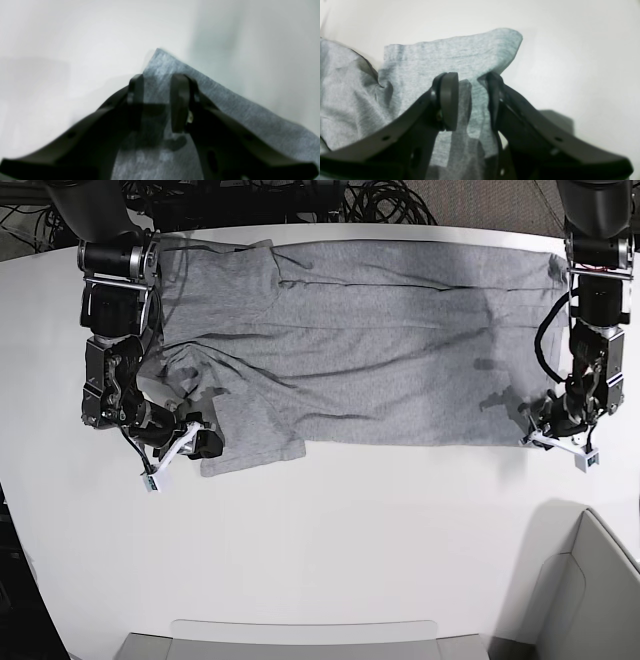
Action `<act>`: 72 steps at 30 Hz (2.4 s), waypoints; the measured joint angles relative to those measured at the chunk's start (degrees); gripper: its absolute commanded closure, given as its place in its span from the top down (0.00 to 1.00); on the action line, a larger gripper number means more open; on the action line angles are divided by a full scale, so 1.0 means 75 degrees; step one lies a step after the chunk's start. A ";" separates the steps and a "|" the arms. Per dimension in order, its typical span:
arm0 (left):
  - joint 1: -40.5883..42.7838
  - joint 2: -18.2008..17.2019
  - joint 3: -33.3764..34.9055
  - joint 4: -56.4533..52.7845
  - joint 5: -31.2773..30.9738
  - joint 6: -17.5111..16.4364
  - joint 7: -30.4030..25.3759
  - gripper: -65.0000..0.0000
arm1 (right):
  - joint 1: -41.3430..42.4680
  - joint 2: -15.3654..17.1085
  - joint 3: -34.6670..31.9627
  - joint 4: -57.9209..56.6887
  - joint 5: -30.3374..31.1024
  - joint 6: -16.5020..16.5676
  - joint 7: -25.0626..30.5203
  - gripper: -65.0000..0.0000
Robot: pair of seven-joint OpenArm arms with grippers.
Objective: Fold the T-shirt properly
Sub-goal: 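Move the left gripper to the hem corner and grasp it, then lift the hem with both grippers and fold it over toward the collar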
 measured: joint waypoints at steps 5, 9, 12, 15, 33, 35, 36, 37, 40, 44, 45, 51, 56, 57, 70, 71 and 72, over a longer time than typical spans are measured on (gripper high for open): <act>0.0108 -0.0111 -0.0408 0.0035 -0.0070 -0.0041 0.0067 0.26 | -0.0003 0.0003 -0.0003 0.0000 0.0003 0.0000 0.0000 0.31; 0.0131 -0.0283 -0.0420 0.0064 0.0055 0.0076 0.0125 0.26 | -0.0026 0.0009 -0.0003 0.0003 0.0000 0.0000 0.0000 0.31; 0.0131 -0.0259 -0.0431 0.0047 0.0055 0.0076 0.0125 0.26 | -0.0047 0.0006 -0.0003 0.0009 0.0006 0.0000 0.0058 0.31; 0.0134 -0.0198 -0.0431 0.0050 -0.0003 0.0017 0.0064 0.26 | -0.0047 0.0009 -0.0003 0.0009 0.0012 0.0000 0.0052 0.31; -0.0335 0.0688 -0.0309 -0.0323 0.1201 -0.0460 -0.0370 0.24 | -0.0044 0.0009 -0.0020 0.0009 -0.0003 0.0003 0.0052 0.24; -0.0332 0.0699 -0.0440 -0.0356 0.1198 -0.0481 -0.0335 0.16 | -0.0026 0.0023 -0.0020 0.0006 -0.0047 0.0003 0.0050 0.12; -0.0315 0.0694 -0.0490 -0.0358 0.1151 -0.0522 -0.0332 0.11 | -0.0023 0.0026 -0.0020 0.0006 -0.0102 0.0003 0.0035 0.05; -0.0291 0.0688 -0.0554 -0.0358 0.1113 -0.0525 -0.0332 0.06 | -0.0020 0.0026 -0.0020 0.0006 -0.0131 0.0000 0.0015 0.00; -0.0271 0.0670 -0.0764 -0.0361 0.1087 -0.0522 -0.0175 0.00 | 0.0061 0.0026 -0.0023 -0.0015 -0.0178 0.0003 -0.0079 0.00; -0.0227 0.0682 -0.1250 -0.0364 0.1087 -0.0560 0.0017 0.00 | 0.0262 0.0020 -0.0038 -0.0044 -0.0609 0.0003 -0.0192 0.00; -0.0166 0.0676 -0.1396 -0.0356 0.1099 -0.0562 0.0020 0.00 | 0.0344 0.0006 -0.0047 -0.0044 -0.0854 0.0003 -0.0219 0.00; 0.0358 0.0711 -0.2090 0.0586 0.1233 -0.0481 0.0227 0.00 | 0.0350 -0.0152 -0.0064 0.1169 -0.1903 -0.0026 -0.0560 0.00; 0.0481 0.0731 -0.2518 0.1314 0.1221 -0.0493 0.0271 0.00 | 0.0484 -0.0251 -0.0073 0.1740 -0.1944 -0.0035 -0.0475 0.00; 0.0460 0.0714 -0.2532 0.1364 0.1224 -0.0490 0.0289 0.00 | 0.0466 -0.0248 -0.0073 0.1749 -0.1970 -0.0035 -0.0498 0.00; 0.1096 0.0527 -0.3040 0.2664 0.1221 -0.0490 0.1274 0.00 | -0.0673 -0.0210 -0.0020 0.4555 -0.1891 -0.0029 -0.1722 0.00; 0.1128 0.0545 -0.3194 0.2728 0.1230 -0.0498 0.1539 0.00 | -0.0787 -0.0213 -0.0020 0.4867 -0.1915 -0.0032 -0.1874 0.00; 0.1169 0.0557 -0.3398 0.2812 0.1230 -0.0495 0.1746 0.00 | -0.0898 -0.0213 -0.0023 0.5100 -0.1918 -0.0032 -0.1990 0.00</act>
